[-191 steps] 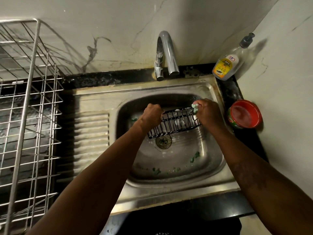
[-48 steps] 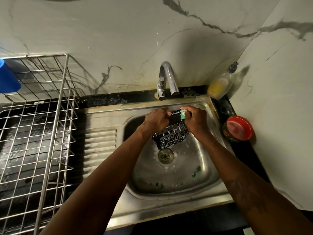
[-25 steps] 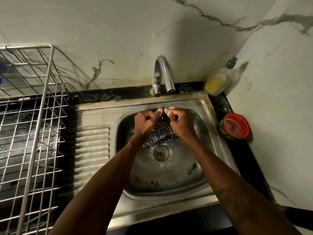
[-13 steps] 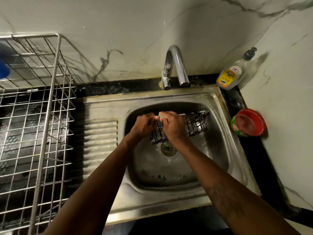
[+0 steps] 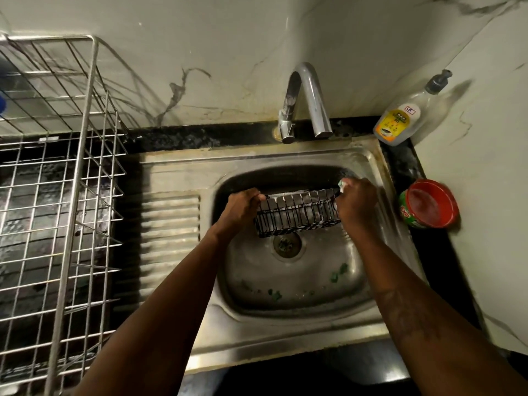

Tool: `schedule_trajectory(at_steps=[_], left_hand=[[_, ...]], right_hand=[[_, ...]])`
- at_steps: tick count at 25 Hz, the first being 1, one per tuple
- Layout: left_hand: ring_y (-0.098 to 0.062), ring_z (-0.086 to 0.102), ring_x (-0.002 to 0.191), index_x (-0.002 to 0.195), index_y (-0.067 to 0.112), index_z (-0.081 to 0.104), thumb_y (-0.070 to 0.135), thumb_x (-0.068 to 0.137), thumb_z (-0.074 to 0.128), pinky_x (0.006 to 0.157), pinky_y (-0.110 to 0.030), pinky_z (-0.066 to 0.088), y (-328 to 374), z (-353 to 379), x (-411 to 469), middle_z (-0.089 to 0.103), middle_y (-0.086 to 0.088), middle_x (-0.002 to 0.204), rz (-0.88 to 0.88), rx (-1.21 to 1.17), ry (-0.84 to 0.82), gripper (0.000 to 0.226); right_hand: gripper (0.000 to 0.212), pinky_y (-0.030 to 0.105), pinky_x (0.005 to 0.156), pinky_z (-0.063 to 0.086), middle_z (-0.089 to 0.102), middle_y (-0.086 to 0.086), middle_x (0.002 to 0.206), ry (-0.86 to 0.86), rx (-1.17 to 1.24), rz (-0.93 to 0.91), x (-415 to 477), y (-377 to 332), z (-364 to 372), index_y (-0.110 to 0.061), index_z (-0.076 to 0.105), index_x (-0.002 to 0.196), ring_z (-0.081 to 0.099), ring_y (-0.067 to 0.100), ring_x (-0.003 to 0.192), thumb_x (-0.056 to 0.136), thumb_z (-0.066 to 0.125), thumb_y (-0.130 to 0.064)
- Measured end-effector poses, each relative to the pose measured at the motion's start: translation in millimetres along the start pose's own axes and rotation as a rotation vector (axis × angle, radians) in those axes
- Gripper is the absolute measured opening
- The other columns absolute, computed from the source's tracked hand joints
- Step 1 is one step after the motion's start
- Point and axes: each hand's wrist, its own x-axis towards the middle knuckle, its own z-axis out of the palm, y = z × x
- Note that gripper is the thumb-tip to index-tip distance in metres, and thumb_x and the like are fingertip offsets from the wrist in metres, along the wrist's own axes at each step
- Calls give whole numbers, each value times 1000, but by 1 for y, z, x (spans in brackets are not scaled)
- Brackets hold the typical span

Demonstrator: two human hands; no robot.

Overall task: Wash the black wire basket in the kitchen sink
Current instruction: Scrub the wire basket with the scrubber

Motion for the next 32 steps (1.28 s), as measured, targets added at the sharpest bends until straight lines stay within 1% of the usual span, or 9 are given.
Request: schedule_trajectory(at_steps=[2, 5, 8, 11, 16, 20, 24, 27, 32], left_hand=[[-8, 53, 63, 82, 15, 60, 28, 106, 49, 59, -23, 38, 2, -3, 1, 60, 2, 74, -52, -10, -11, 30], [-1, 52, 66, 84, 18, 63, 31, 105, 49, 60, -19, 37, 8, -9, 5, 59, 7, 74, -142, 3, -38, 29], [-14, 60, 79, 92, 15, 72, 33, 104, 51, 71, -25, 40, 6, -12, 8, 66, 2, 83, -185, -2, -69, 31], [-18, 62, 83, 92, 14, 73, 36, 103, 51, 75, -29, 44, 3, -13, 8, 70, -3, 85, -191, -22, -62, 32], [-14, 63, 86, 91, 16, 74, 34, 102, 55, 81, -28, 48, 0, -11, 8, 72, -1, 89, -178, -52, -63, 29], [-9, 63, 93, 92, 20, 76, 18, 95, 63, 86, -23, 46, -8, -15, 12, 72, 4, 92, -150, 7, -117, 14], [-11, 69, 90, 95, 17, 80, 33, 97, 64, 88, -28, 53, -10, -17, 12, 77, 0, 92, -158, -62, -93, 22], [-14, 68, 84, 94, 16, 79, 36, 98, 62, 86, -31, 53, -9, -14, 10, 76, -3, 88, -157, -73, -86, 26], [-15, 69, 95, 90, 16, 79, 31, 99, 60, 95, -32, 53, -4, -16, 9, 77, -2, 94, -191, -57, -135, 25]], right_hand=[[35, 36, 78, 52, 71, 17, 105, -45, 66, -50, -14, -24, 7, -10, 73, 114, 65, 32, 97, 81, 72, 0], [29, 32, 67, 50, 64, 14, 98, -149, 175, -330, -53, -72, 24, -8, 74, 111, 60, 27, 87, 86, 65, 4], [31, 32, 71, 55, 67, 16, 101, -189, 295, -439, -68, -91, 36, -3, 70, 121, 63, 27, 87, 91, 63, 3], [31, 22, 72, 48, 71, 14, 100, -235, 277, -525, -70, -88, 39, -4, 71, 120, 66, 25, 85, 91, 64, 3], [33, 36, 79, 56, 73, 15, 99, -329, 230, -839, -80, -73, 36, -3, 77, 105, 66, 30, 90, 82, 63, 15], [33, 38, 81, 57, 69, 16, 100, -332, 202, -831, -64, -104, 39, -2, 76, 104, 64, 31, 92, 83, 60, 17], [31, 37, 72, 56, 69, 14, 91, -397, 136, -885, -78, -96, 36, -6, 77, 90, 64, 30, 84, 77, 62, 17], [32, 41, 76, 54, 68, 6, 93, -542, 64, -953, -102, -69, 36, -12, 76, 95, 60, 24, 89, 81, 60, 11], [32, 25, 73, 50, 66, 6, 101, -333, 242, -656, -67, -76, 33, -13, 75, 103, 55, 13, 86, 88, 59, 11]])
